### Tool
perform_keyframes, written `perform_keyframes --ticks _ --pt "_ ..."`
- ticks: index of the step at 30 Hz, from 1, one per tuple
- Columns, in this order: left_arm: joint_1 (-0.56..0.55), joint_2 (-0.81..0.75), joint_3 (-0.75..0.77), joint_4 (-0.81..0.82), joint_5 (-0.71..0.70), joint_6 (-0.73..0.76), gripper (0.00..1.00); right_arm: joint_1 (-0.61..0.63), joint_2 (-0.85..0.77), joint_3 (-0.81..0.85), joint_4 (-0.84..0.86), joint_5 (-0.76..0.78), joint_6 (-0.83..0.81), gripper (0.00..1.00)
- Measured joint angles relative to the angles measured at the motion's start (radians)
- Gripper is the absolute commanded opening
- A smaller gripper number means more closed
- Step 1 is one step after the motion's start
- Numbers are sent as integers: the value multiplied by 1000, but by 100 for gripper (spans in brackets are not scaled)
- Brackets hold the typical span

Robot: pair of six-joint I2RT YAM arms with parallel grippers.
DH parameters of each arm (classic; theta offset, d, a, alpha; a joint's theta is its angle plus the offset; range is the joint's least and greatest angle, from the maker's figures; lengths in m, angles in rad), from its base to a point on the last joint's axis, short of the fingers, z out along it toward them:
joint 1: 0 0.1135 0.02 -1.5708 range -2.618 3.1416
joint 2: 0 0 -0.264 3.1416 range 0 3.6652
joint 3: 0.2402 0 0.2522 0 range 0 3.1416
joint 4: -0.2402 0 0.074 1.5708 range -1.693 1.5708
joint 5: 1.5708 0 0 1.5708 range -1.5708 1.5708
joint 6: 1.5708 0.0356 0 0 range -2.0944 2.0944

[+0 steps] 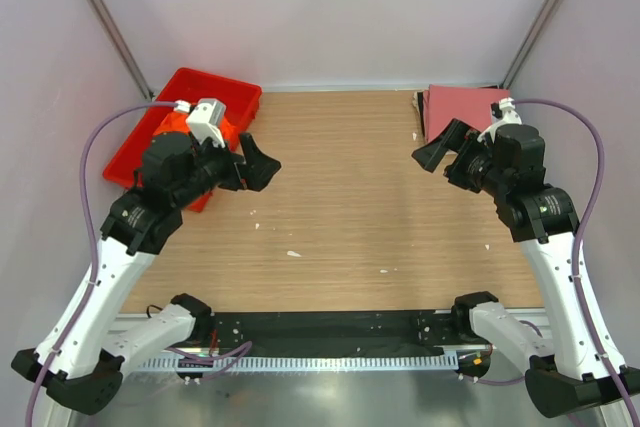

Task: Fold and stack the t-shirts
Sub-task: Grab the tshirt from the pile

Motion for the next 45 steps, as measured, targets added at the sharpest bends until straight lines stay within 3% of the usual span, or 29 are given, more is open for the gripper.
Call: perform_keyframes --ticks 10,20,25,32,33,34,37,42,45 --pt "22 178 31 -5 -284 63 100 0 -23 -30 27 -4 5 100" --pt "374 612 280 -26 -440 87 92 0 -26 -56 74 -59 15 100" --pt "470 882 416 -49 -443 89 88 0 -26 -56 76 -64 15 100" --pt "535 1168 467 -90 -412 84 77 0 -23 -56 76 -70 13 100" --pt "536 1193 474 -95 -412 81 74 0 -19 -56 76 -70 12 100" --pt "537 1218 484 -103 -412 74 57 0 -15 -56 76 -70 12 100" --pt "537 1263 503 -117 -406 53 25 0 11 -53 76 -71 14 100" --pt "537 1273 587 -161 -392 56 0 0 27 -51 76 -71 32 100" --pt "537 1272 734 -217 -381 69 0 0 18 -52 77 -76 46 100"
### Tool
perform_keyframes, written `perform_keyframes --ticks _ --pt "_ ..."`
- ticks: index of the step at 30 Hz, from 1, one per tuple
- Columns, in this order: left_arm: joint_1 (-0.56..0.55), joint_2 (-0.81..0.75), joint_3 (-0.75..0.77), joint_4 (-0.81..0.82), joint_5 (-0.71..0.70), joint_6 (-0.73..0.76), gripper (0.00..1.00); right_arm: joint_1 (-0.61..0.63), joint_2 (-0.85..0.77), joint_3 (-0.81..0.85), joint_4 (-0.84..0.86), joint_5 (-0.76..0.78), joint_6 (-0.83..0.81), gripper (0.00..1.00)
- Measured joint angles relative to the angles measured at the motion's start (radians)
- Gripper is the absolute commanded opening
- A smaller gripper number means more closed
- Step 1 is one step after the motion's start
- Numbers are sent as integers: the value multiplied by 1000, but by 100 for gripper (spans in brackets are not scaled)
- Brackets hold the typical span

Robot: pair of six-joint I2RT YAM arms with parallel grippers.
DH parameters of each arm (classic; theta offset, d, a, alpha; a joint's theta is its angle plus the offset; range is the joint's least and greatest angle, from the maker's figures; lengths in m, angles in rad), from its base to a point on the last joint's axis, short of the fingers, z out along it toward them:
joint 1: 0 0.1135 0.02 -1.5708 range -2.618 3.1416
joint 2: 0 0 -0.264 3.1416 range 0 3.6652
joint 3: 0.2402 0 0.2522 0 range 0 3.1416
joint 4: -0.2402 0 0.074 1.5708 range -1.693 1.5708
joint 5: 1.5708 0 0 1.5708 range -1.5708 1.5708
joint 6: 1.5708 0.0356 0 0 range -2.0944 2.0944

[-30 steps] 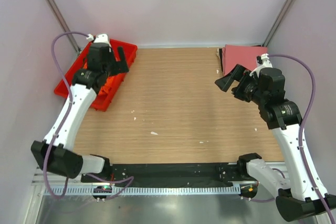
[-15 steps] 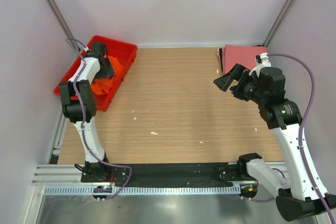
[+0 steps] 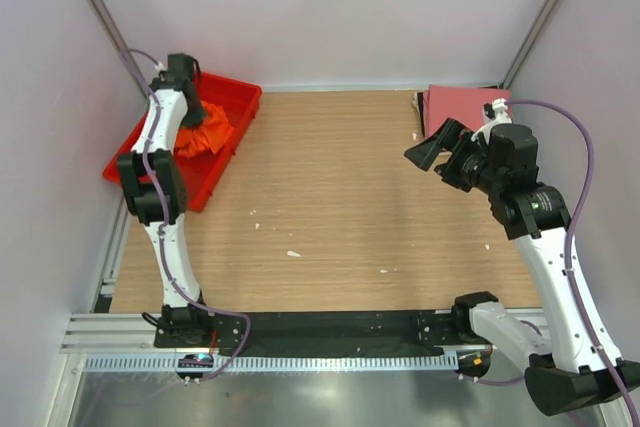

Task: Fold and stack the t-shirts
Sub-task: Grab the tshirt from the pile, then move the tshirt to the center of the board

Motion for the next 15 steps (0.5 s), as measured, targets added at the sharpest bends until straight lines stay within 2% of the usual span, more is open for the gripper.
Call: perform_keyframes --ticks 4,8,12,15 --pt "-13 -24 278 -27 65 18 0 0 -31 -11 29 -2 18 100" --pt "-82 -199 354 18 203 -12 0 0 -58 -23 44 0 31 100" --pt "-236 -472 182 157 381 -74 0 0 -51 -23 34 3 37 100" --pt "-375 -664 -62 296 506 -118 12 0 -49 -23 9 15 37 100"
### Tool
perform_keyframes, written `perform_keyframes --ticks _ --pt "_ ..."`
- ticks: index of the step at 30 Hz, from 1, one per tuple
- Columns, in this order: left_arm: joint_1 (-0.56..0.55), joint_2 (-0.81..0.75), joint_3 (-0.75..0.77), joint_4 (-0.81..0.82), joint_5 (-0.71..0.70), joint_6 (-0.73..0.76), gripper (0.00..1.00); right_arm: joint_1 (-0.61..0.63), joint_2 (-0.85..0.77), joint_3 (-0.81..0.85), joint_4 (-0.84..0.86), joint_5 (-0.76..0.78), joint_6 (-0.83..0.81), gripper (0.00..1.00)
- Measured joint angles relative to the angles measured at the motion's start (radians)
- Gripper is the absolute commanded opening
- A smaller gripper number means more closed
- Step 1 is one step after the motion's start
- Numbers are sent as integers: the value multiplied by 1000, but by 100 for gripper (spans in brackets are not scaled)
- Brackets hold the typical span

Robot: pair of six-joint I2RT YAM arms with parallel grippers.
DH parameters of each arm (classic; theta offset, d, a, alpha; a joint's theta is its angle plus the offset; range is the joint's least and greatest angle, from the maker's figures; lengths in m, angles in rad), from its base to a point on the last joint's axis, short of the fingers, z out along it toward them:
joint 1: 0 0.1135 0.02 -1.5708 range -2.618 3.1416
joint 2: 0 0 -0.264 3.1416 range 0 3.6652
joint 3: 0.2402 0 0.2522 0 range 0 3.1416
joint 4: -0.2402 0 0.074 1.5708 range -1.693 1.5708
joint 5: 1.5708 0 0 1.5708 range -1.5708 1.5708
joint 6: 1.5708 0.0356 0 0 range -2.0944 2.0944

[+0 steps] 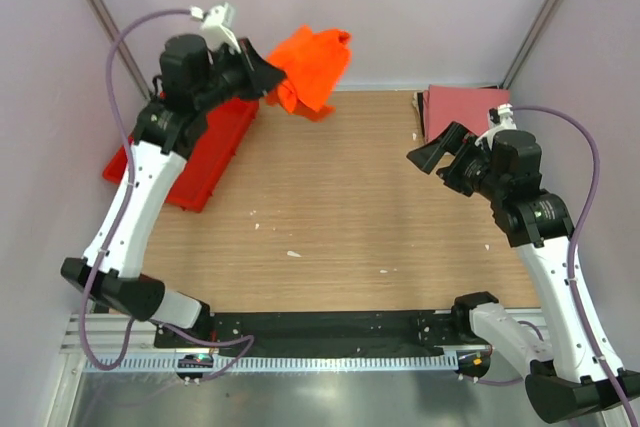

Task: Fold and stack the t-shirts
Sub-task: Move the tshirt to the center of the board

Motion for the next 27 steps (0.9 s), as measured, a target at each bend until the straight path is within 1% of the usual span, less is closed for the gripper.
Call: perform_keyframes --ticks 2,3,5,6,10,12,14,16,17,19,20,23,25,27 --pt "-66 -83 -179 63 39 -17 15 0 0 0 -18 10 0 100" --pt "-89 -106 -256 84 45 -23 23 0 0 0 -27 13 2 100" --pt "-135 -127 -422 123 52 -34 34 0 0 -2 -40 18 11 99" --pt "-150 -114 -486 138 53 -42 44 0 -2 -6 -42 18 16 99" --pt "-180 -13 -733 129 50 -59 51 0 -11 -50 -47 38 22 98" --pt "-186 5 -829 91 46 -61 55 0 -10 -93 -47 59 24 97" --pt "-193 0 -874 71 40 -67 56 0 7 -147 -53 79 27 94" --pt "-212 -8 -887 71 30 -68 58 0 47 -194 -51 89 29 90" --pt "-221 -11 -887 74 27 -68 59 0 77 -214 -48 91 30 83" --pt "-245 -19 -887 89 24 -67 60 0 146 -251 -25 92 28 77" --pt "-254 -19 -887 97 24 -67 60 0 181 -261 -16 91 26 70" --pt "-270 -18 -892 119 24 -68 60 1 269 -272 20 80 23 61" --pt "-271 -11 -893 128 14 -72 59 8 313 -292 67 67 32 61" --pt "-271 3 -896 139 0 -77 59 41 337 -328 109 66 47 61"
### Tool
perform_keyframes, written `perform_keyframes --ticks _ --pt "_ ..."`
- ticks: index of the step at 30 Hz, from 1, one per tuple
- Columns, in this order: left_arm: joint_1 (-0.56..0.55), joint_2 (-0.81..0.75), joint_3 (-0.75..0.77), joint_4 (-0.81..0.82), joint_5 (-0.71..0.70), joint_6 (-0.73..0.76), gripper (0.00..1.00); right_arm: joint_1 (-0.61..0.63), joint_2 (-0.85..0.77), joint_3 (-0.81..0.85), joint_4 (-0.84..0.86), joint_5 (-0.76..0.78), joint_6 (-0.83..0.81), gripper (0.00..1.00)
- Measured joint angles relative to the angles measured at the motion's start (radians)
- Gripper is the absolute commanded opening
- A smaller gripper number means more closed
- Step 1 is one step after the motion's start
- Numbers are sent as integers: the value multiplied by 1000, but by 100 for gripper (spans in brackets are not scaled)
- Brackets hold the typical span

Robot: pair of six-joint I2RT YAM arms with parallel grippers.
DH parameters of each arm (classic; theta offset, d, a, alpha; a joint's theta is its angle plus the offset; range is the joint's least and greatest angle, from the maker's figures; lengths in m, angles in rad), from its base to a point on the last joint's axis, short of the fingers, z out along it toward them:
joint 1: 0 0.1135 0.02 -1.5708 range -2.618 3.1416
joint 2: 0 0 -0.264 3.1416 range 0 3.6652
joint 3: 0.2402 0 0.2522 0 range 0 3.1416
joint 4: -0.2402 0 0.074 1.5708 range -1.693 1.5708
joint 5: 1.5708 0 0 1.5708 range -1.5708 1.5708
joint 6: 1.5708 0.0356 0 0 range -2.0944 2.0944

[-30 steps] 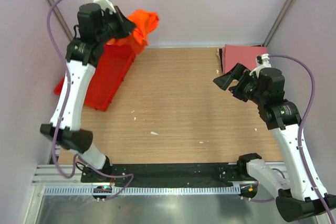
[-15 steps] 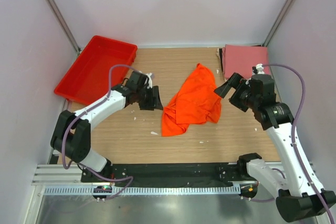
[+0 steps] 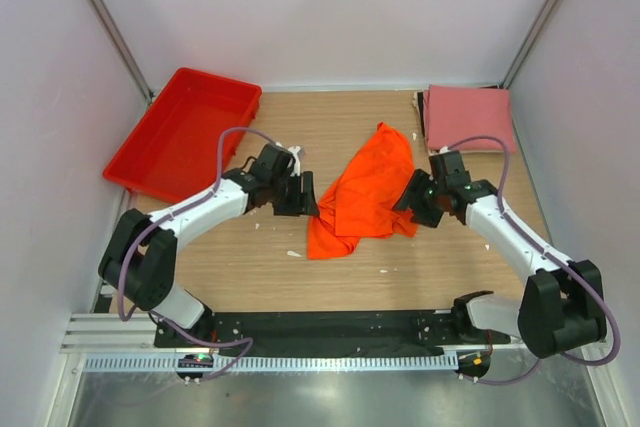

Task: Fold and stack the t-shirts
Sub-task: Move the tshirt to the center of the board, then flatten the tshirt out

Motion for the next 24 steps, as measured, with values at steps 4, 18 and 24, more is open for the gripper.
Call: perform_keyframes --ticks 4,18,24 --pt "-9 9 -41 5 -52 -10 59 124 7 -61 39 19 26 60" --pt "-46 59 -174 104 -98 -84 32 454 137 -25 162 232 52 52" --pt "-46 76 -200 170 -73 -121 5 590 261 77 225 346 61 51"
